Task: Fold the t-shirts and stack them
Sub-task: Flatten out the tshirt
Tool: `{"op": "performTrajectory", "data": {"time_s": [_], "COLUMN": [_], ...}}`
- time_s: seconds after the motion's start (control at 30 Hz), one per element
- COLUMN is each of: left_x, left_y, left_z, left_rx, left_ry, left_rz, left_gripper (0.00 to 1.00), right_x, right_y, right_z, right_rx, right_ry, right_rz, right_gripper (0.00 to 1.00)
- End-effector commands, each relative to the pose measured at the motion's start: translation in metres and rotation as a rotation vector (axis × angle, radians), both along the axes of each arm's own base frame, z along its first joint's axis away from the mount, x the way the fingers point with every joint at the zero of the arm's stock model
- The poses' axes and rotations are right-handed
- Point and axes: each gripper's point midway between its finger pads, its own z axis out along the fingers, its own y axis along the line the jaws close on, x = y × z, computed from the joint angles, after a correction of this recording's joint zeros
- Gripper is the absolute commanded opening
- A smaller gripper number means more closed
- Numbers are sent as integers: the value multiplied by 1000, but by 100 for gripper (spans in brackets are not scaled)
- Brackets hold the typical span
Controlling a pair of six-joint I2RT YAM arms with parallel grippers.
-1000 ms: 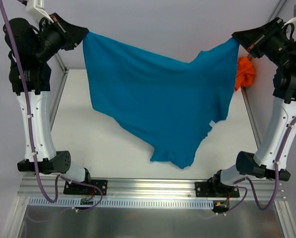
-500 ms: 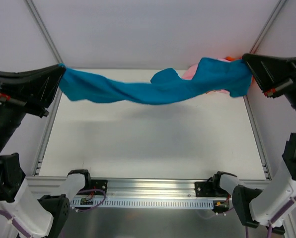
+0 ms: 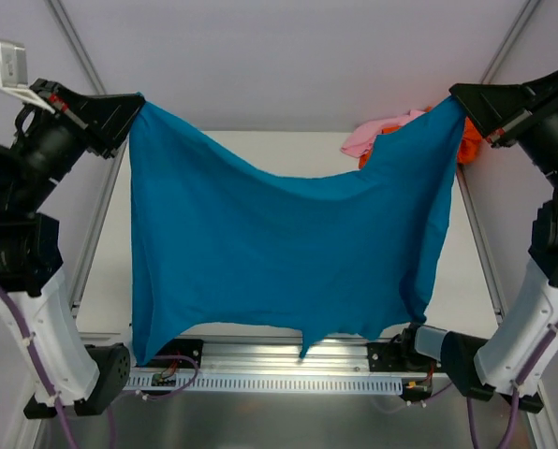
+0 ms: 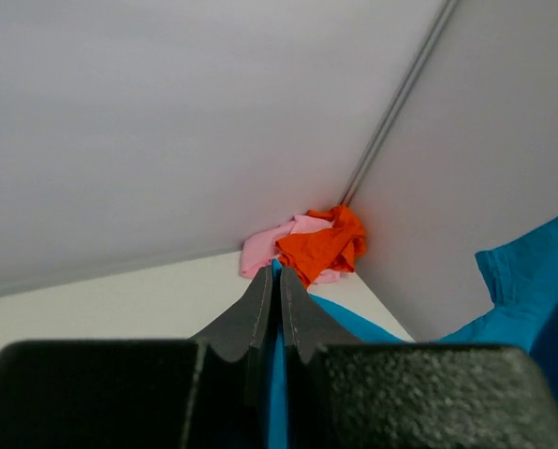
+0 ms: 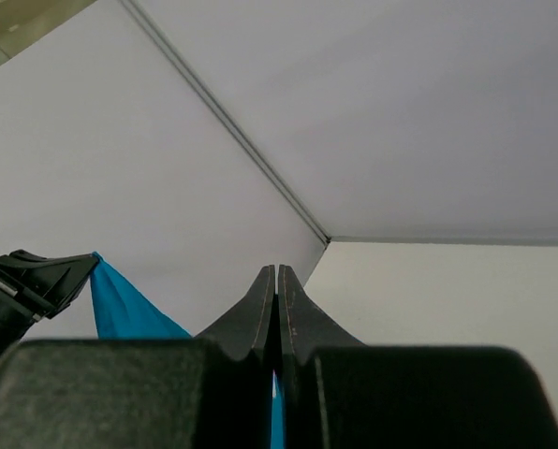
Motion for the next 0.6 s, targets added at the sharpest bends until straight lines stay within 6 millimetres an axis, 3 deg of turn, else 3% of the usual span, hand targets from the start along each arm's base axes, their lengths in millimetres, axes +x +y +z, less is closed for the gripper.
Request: {"op": "performTrajectory", "data": {"time_s": [0.0,0.1,0.13,0.2,0.23,0.3,0.37,0.43,0.47,0.5,0.57], "left_x": [50,89,112,125,129,98,91,94,89,69,57], "left_y": [16,27,31,42,38,21,25,33,29,11,1], "left_z": [-13,-22,-31,-24,-14,34,47,37,36,41,34], "left_rx": [10,4,-5,-47,-176,-175,-152,-186,-199,-199,-195], "left_ry": [49,83,123,125,167,29,-23,34,51,67,123], "left_rz": [79,110,115,109,30,-108,-76,-111,-180,-337,-441], "left_gripper": [0,0,0,0,0,0,0,0,0,0,0], "right_x": [51,77,93,104,114,105,102,106,104,101,94], "right_y": [-23,-37,-43,-52,-56,-57,-61,-65,-64,-63,-61], "right_z": [-19,-29,-36,-36,-35,-11,-5,-5,-4,-3,2], "right_rx": [-7,-22,-20,-19,-1,6,5,33,32,29,21], "right_ry": [77,107,138,144,154,82,51,60,58,49,27], "right_rz": [-94,-145,-158,-181,-174,-183,-206,-190,-180,-181,-183], "right_gripper": [0,0,0,0,0,1,0,0,0,0,0]}}
